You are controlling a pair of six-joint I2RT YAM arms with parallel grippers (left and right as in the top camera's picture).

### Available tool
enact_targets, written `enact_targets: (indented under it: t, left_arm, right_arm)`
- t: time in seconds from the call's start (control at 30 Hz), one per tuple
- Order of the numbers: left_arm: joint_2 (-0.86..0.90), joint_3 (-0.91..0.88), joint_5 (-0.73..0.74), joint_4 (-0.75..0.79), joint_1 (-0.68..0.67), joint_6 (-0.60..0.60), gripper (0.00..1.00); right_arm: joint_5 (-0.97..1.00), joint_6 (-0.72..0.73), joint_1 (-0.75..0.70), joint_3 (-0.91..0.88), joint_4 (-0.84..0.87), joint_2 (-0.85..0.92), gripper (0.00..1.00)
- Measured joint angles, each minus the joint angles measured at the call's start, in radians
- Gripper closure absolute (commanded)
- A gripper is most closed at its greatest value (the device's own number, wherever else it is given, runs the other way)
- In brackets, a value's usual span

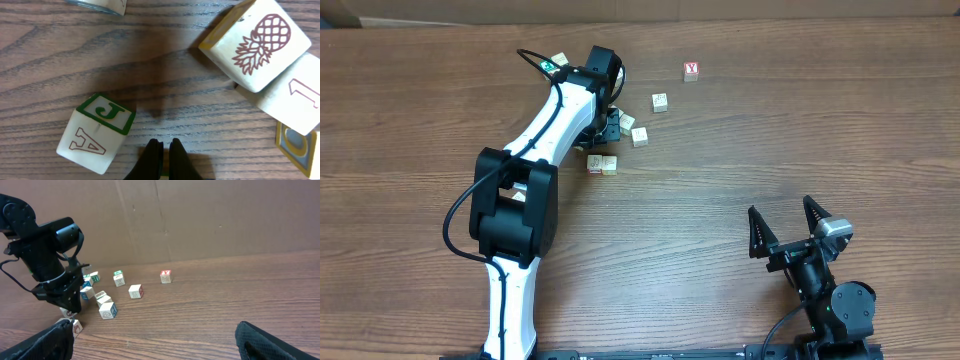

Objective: Form a horizontal line

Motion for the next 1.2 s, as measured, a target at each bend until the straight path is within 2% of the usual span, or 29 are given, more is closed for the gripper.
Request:
enact_targets:
  t: [1.2]
  left_arm:
    - [0.031,-0.001,-0.002,-0.049,0.006,0.000,0.96]
  right_arm:
    - [0.000,0.000,0.000,0.000,0.000,0.000,0.00]
